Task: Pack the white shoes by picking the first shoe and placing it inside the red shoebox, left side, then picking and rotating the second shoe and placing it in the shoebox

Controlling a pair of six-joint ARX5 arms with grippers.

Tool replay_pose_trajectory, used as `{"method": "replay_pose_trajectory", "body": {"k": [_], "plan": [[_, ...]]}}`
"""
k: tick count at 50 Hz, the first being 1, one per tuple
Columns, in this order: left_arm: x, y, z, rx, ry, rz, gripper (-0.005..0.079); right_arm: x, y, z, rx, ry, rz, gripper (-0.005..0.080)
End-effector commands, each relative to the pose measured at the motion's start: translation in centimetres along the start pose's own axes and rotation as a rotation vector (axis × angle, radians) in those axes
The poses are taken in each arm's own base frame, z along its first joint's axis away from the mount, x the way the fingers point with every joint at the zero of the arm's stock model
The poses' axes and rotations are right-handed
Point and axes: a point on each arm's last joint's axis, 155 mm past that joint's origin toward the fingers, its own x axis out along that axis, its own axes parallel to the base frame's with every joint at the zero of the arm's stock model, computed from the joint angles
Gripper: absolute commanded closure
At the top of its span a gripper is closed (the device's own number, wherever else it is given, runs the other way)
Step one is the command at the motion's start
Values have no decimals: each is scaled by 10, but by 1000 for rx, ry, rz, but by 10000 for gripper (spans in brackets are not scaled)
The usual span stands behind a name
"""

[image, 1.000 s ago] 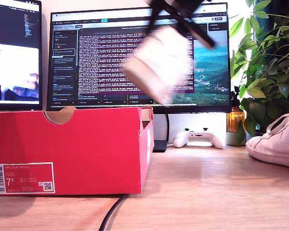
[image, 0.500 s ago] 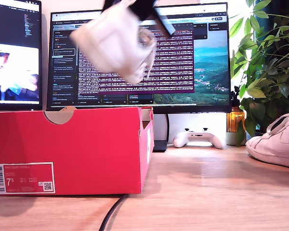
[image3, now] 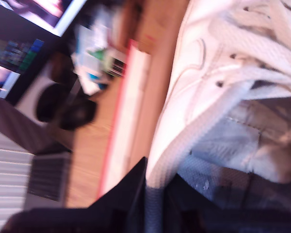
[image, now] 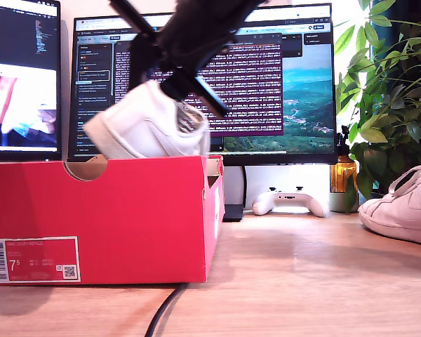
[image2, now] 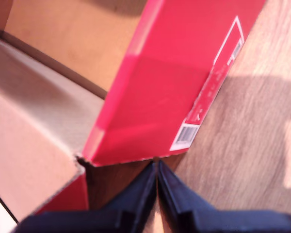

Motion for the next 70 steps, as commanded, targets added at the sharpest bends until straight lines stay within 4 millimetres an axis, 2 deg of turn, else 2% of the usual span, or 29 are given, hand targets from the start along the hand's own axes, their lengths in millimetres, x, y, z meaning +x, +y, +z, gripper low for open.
{"method": "replay_pose_trajectory", "body": {"k": [1, 11, 23, 30, 39, 42, 48, 53, 62, 70], "plan": [[1, -1, 1, 3, -5, 0, 764, -2, 34, 10, -31, -34, 73, 764], [1, 0, 1, 3, -5, 0, 764, 21, 25, -13, -39, 20, 43, 764], [1, 0, 1, 2, -6, 1, 764, 49, -7, -38, -84, 69, -37, 764], [1, 0, 1, 3, -6, 1, 764, 60, -31, -45, -81, 69, -113, 764], [1, 0, 1, 3, -5, 0, 763, 72, -50, -55, -77, 82, -161, 763], [1, -1, 1, 2, -4, -1, 764, 72, -50, -55, -76, 83, -163, 750], [1, -2, 0, 2, 0, -6, 763, 73, -43, -53, -84, 61, -145, 656], [1, -2, 0, 2, 1, -6, 764, 74, -37, -48, -70, 36, -128, 630], [1, -3, -1, 2, 5, -11, 764, 75, -34, -48, -71, 33, -115, 402], [1, -5, -3, 1, 10, -16, 764, 73, -22, -39, -96, 21, -89, 395]]}}
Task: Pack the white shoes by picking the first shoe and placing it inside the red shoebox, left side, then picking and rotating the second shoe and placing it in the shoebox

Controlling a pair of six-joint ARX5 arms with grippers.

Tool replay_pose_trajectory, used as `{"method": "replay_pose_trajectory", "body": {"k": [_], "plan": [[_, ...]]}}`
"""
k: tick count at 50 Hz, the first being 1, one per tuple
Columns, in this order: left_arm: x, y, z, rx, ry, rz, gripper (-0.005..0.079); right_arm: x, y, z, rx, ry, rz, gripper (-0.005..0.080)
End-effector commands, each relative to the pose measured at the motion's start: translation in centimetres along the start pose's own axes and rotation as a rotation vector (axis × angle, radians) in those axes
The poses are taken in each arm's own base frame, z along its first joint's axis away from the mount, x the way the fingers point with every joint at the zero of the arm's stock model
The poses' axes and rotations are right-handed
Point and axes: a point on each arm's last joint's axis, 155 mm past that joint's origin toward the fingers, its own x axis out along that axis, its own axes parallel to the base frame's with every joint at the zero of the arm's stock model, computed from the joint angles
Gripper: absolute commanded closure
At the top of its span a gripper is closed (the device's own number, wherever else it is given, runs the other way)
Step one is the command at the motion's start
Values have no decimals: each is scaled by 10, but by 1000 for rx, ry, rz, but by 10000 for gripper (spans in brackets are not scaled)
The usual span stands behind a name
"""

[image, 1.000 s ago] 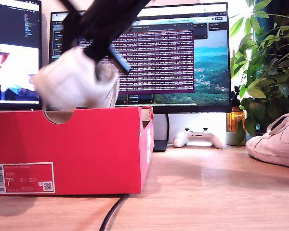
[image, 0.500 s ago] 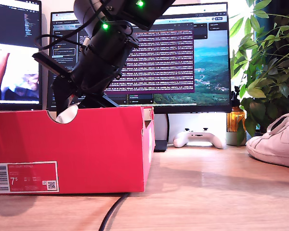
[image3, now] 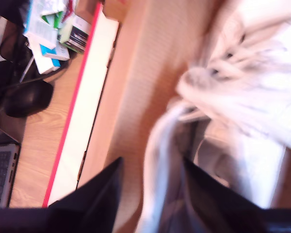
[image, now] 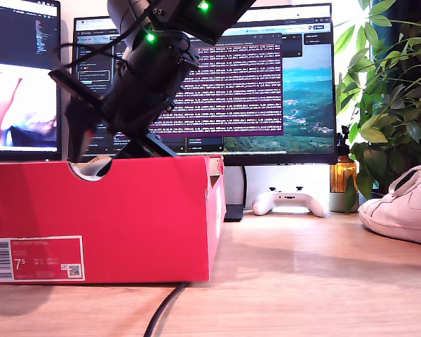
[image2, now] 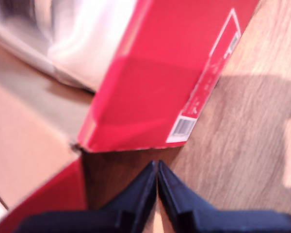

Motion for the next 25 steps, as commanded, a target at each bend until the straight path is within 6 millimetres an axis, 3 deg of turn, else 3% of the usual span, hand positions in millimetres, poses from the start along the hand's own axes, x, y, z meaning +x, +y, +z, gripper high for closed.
{"method": "replay_pose_trajectory", "body": {"k": [1, 8, 19, 25], "plan": [[1, -3, -2, 1, 5, -11, 764, -2, 17, 12, -29, -27, 35, 395], [1, -4, -2, 1, 6, -13, 763, -17, 31, 33, -78, -31, 24, 394], [1, -4, -2, 1, 6, -13, 764, -47, 27, 69, -107, 25, -24, 395], [1, -4, -2, 1, 6, -13, 763, -64, 24, 78, -128, 101, 6, 395]]}}
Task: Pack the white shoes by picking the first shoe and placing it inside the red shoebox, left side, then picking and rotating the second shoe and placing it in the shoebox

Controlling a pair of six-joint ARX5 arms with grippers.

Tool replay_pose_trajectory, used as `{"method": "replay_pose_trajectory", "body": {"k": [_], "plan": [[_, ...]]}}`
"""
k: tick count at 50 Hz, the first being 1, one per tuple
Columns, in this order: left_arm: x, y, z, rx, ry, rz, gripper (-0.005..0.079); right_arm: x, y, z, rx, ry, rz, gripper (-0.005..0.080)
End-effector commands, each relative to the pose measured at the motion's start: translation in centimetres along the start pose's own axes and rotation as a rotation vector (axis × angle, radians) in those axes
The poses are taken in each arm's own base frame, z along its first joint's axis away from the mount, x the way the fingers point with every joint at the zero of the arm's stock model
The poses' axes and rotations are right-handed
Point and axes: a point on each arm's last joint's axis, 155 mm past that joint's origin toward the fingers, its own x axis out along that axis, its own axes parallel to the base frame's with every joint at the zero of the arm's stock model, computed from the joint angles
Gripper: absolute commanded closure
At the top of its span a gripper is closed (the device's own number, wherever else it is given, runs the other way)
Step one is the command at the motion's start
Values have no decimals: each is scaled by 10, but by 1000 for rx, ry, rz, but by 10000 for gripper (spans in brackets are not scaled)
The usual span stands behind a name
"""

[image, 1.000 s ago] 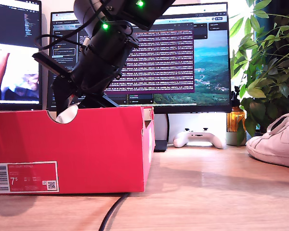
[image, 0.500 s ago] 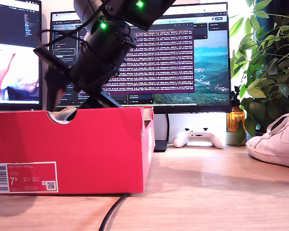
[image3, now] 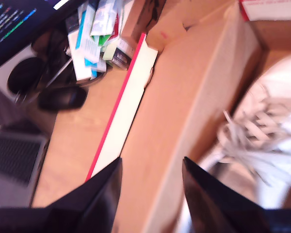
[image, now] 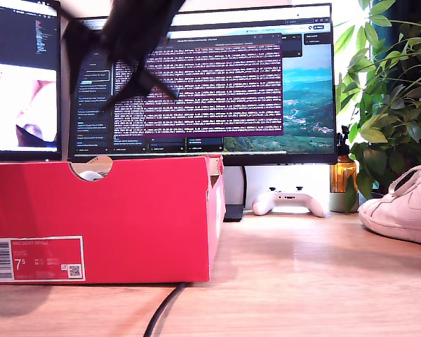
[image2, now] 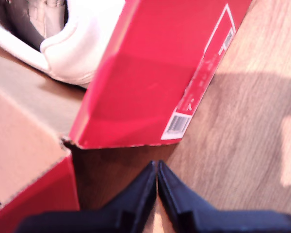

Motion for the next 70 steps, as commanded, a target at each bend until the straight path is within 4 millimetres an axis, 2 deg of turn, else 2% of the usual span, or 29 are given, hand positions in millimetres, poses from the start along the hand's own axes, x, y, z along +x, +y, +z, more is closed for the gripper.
{"method": "replay_pose_trajectory", "body": {"k": [1, 4, 7, 12, 17, 20, 22, 25, 34, 51, 58, 70], "plan": [[1, -2, 0, 2, -2, -4, 763, -10, -10, 9, -27, 24, 7, 395], [1, -2, 0, 2, -2, -5, 763, -18, -20, 11, -58, 52, -13, 395], [1, -1, 0, 2, -2, -4, 764, -26, -41, 13, -35, 72, -81, 395], [1, -2, 0, 2, -2, -4, 763, -40, -85, 15, 80, 72, -249, 395], [1, -2, 0, 2, -2, -5, 764, -61, -136, 3, 213, 87, -471, 395], [1, -2, 0, 2, -2, -4, 763, -74, -160, -2, 269, 80, -585, 395], [1, -2, 0, 2, -2, -4, 764, -82, -171, -2, 266, 73, -640, 395], [1, -1, 0, 2, -2, -4, 764, -91, -185, 0, 349, 33, -707, 395], [1, -1, 0, 2, -2, -4, 764, -129, -226, -18, 487, 58, -891, 395], [1, -1, 0, 2, -2, -4, 764, -153, -250, -5, 497, 4, -960, 395], [1, -1, 0, 2, -3, -4, 764, -166, -265, -19, 543, 7, -1011, 395], [1, -1, 0, 1, -2, -3, 763, -210, -289, -55, 667, -25, -1115, 395]]}}
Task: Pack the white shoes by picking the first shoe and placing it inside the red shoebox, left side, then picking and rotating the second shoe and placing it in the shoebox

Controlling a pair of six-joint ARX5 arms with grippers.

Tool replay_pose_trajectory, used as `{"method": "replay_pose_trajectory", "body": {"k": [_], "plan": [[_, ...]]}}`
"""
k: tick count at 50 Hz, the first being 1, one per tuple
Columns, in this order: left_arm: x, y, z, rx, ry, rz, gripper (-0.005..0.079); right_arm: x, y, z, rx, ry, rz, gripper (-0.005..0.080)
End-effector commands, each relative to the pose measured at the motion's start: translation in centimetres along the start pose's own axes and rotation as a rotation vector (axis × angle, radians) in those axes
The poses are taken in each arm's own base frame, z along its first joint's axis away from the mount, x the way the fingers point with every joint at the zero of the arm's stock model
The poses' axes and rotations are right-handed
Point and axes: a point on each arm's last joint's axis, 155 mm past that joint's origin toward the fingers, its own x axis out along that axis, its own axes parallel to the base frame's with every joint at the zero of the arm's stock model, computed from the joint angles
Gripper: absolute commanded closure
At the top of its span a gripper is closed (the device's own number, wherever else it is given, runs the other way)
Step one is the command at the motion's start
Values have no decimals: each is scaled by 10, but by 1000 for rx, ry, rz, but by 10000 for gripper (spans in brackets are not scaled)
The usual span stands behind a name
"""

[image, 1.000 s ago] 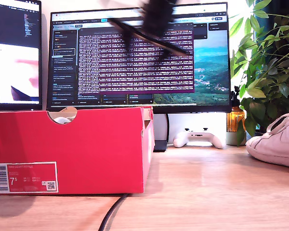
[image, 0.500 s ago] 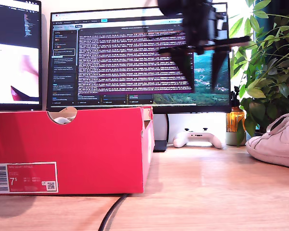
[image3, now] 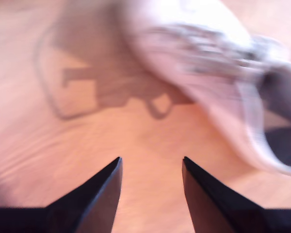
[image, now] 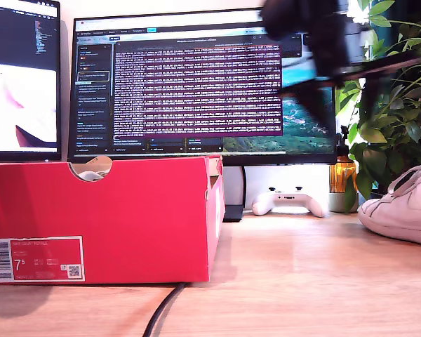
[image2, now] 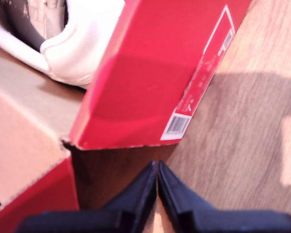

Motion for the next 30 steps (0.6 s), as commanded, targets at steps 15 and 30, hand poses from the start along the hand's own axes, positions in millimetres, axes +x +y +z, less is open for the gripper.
{"method": "replay_pose_trajectory", "body": {"k": [15, 30], "plan": [[1, -1, 0, 1, -2, -3, 764, -14, -76, 3, 243, -43, -33, 395], [1, -1, 0, 1, -3, -3, 763, -11, -122, -13, 381, -74, -76, 396]]}}
